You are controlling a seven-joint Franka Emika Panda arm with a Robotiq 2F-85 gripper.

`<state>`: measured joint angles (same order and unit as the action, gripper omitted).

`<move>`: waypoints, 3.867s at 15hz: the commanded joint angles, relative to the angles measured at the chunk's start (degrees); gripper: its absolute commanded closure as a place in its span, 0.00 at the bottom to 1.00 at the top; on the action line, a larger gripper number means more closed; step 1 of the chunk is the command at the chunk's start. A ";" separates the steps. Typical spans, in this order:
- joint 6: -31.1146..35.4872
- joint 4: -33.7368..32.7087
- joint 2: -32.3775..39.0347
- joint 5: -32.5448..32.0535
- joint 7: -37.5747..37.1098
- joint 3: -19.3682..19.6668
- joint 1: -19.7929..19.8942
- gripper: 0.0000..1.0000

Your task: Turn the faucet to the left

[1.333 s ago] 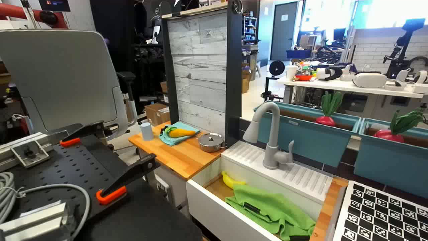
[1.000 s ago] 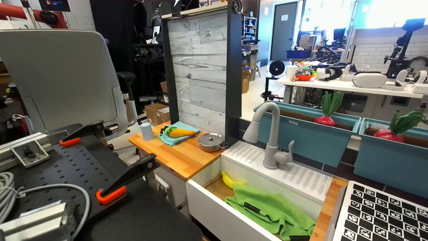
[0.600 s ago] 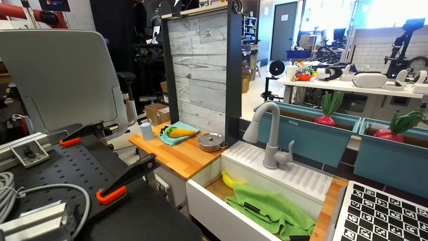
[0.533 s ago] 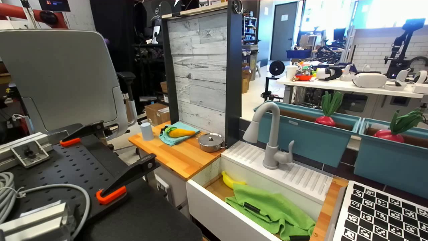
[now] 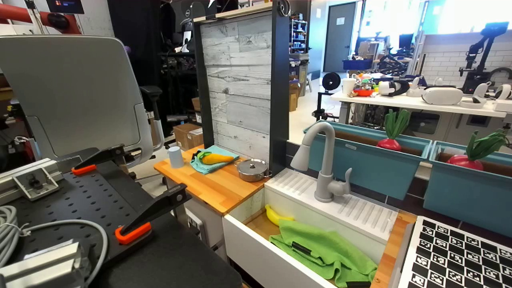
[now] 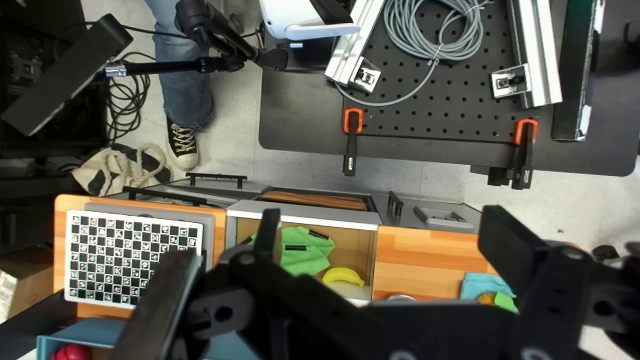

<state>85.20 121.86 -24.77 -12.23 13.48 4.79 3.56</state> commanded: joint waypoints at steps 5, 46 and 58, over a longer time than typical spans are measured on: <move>-0.21 -0.18 0.05 -0.14 -0.17 0.45 -0.58 0.00; 36.75 -1.83 34.13 21.02 -0.15 5.23 3.25 0.00; 54.40 -4.90 47.02 28.44 -2.06 2.27 8.65 0.00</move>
<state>137.24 119.41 19.33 13.44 11.36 9.12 9.77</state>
